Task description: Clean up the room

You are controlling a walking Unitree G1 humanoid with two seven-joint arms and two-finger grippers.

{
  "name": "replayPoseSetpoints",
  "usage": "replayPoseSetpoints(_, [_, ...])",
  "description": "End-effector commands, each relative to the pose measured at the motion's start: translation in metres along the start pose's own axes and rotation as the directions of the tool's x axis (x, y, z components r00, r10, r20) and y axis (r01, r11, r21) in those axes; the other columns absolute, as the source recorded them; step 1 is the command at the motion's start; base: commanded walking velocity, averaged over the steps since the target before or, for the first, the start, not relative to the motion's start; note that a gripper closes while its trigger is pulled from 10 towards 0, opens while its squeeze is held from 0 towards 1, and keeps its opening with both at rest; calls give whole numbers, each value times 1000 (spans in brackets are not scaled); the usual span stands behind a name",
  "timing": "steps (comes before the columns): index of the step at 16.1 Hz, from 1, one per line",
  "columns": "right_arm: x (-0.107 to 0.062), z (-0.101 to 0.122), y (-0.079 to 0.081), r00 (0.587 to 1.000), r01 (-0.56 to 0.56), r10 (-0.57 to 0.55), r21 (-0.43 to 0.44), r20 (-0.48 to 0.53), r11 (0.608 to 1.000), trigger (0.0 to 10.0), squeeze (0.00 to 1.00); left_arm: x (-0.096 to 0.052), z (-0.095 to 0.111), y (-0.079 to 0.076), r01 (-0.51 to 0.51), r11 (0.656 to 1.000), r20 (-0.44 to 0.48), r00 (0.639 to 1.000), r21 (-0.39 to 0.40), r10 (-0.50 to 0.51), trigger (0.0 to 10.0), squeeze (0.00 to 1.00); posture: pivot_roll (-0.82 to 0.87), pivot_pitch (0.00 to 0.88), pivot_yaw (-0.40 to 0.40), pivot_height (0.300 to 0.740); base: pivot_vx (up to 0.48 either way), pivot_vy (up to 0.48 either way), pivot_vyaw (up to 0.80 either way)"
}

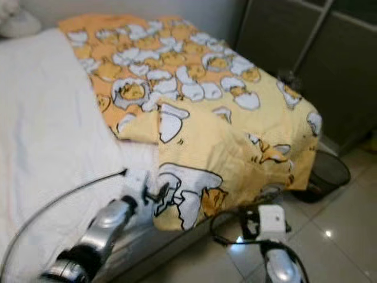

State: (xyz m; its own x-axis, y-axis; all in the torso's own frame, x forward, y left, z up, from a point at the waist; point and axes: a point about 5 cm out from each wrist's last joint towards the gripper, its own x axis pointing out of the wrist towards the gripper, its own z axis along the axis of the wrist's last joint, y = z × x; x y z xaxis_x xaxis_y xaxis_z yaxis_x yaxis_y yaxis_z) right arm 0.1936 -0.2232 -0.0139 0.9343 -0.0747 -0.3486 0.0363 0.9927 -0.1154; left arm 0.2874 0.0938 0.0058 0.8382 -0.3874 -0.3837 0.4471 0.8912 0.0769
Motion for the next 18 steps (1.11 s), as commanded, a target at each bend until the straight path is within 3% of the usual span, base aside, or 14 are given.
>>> replayPoseSetpoints(1, [-2, 1, -1, 1000, -8, 8, -13, -4, 1000, 10000, 0, 5, 2, 8, -79, 996, -37, 996, 38, 80, 10000, 0, -33, 0, -62, 740, 0, 0, 0])
replayPoseSetpoints(2, [-4, 2, -1, 1000, -18, 19, -23, 5, 1000, 10000, 0, 7, 6, 15, -130, 991, -48, 991, -24, 129, 10000, 0, -49, 0, -68, 740, 0, 0, 0])
replayPoseSetpoints(4, [-8, 5, -1, 999, -31, 31, -27, 14, 999, 10000, 0, 14, 16, 13, -130, 987, -38, 991, -98, 127, 10000, 0, -67, 0, -72, 740, 0, 0, 0])
replayPoseSetpoints(9, [-39, 3, -7, 999, -35, 36, -41, 10, 999, 10000, 0, 18, 11, -15, -66, 980, -56, 997, -189, 57, 10000, 0, -135, 38, -85, 740, 0, 0, 0])
replayPoseSetpoints(14, [-79, 0, 0, 998, -53, 52, -25, -36, 998, 10000, 0, 19, 9, -29, -56, 986, -69, 997, -154, 46, 10000, 0, -189, 126, -78, 740, 0, 0, 0])
replayPoseSetpoints(18, [-101, -2, -4, 996, -33, 31, -31, -83, 999, 10000, 0, 23, 14, -40, -30, 986, -83, 996, -164, 17, 10000, 0, -219, 165, -66, 740, 0, 0, 0])
